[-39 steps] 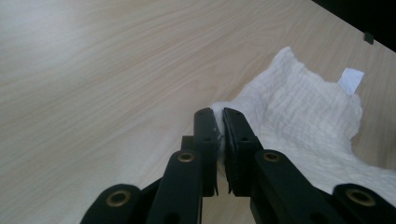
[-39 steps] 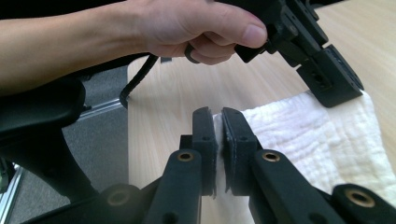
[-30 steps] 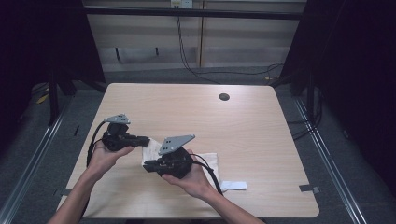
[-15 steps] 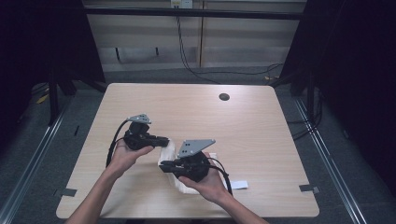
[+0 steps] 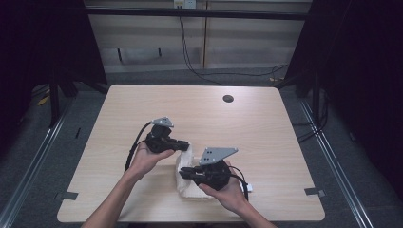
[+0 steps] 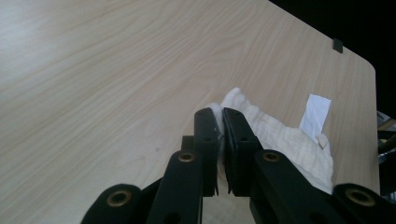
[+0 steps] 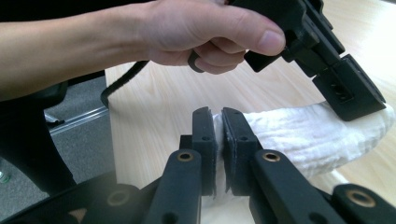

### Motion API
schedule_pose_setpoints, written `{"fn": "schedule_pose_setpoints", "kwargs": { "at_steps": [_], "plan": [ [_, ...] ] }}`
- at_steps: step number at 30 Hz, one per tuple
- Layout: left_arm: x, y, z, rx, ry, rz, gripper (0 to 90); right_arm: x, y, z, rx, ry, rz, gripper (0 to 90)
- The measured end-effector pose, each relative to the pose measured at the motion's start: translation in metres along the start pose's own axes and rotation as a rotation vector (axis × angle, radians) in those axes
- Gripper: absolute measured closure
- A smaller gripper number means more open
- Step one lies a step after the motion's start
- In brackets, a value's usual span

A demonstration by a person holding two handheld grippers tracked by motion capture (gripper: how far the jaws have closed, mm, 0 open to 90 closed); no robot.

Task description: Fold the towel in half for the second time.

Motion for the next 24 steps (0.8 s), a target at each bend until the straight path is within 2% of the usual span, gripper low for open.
{"fn": "schedule_pose_setpoints", "kwargs": {
  "at_steps": [3,10,11,14,15,18,19,20,21,24],
  "plan": [
    [-0.002,-0.002,0.01,0.01,-0.009,-0.01,85.0,-0.004,-0.011,-0.008,0.02,-0.015,0.01,84.5],
    [-0.004,-0.003,0.025,0.021,-0.015,-0.014,85.0,-0.01,-0.022,-0.022,0.018,-0.046,0.034,84.3],
    [-0.004,-0.005,0.032,0.036,-0.016,-0.018,84.9,-0.012,-0.029,-0.026,0.017,-0.061,0.049,84.4],
    [-0.004,-0.007,0.039,0.045,-0.02,-0.021,84.9,-0.015,-0.033,-0.031,0.021,-0.079,0.057,84.3],
    [-0.004,-0.007,0.043,0.04,-0.021,-0.034,84.8,-0.018,-0.035,-0.035,0.02,-0.092,0.065,84.2],
    [-0.004,-0.008,0.047,0.047,-0.032,-0.032,84.7,-0.02,-0.037,-0.037,0.029,-0.092,0.073,84.2],
    [-0.006,-0.009,0.053,0.04,-0.039,-0.037,84.7,-0.02,-0.044,-0.036,0.075,-0.089,0.059,84.2],
    [-0.006,-0.009,0.053,0.04,-0.039,-0.037,84.7,-0.02,-0.044,-0.036,0.075,-0.089,0.059,84.2],
    [-0.007,-0.011,0.058,0.043,-0.043,-0.035,84.6,-0.021,-0.051,-0.036,0.104,-0.092,0.055,84.0],
    [-0.008,-0.014,0.065,0.06,-0.042,-0.032,84.6,-0.023,-0.058,-0.038,0.115,-0.097,0.066,83.9]
  ]
}}
Point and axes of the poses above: each handheld gripper's, and its own axes: z roughly forward along the jaws, y roughly out of its top, x roughly to its left, the point moved 4 cm from there along z, roughly forward along the jaws, and after that the axes turned 11 degrees about -x, right-handed, at the moved point
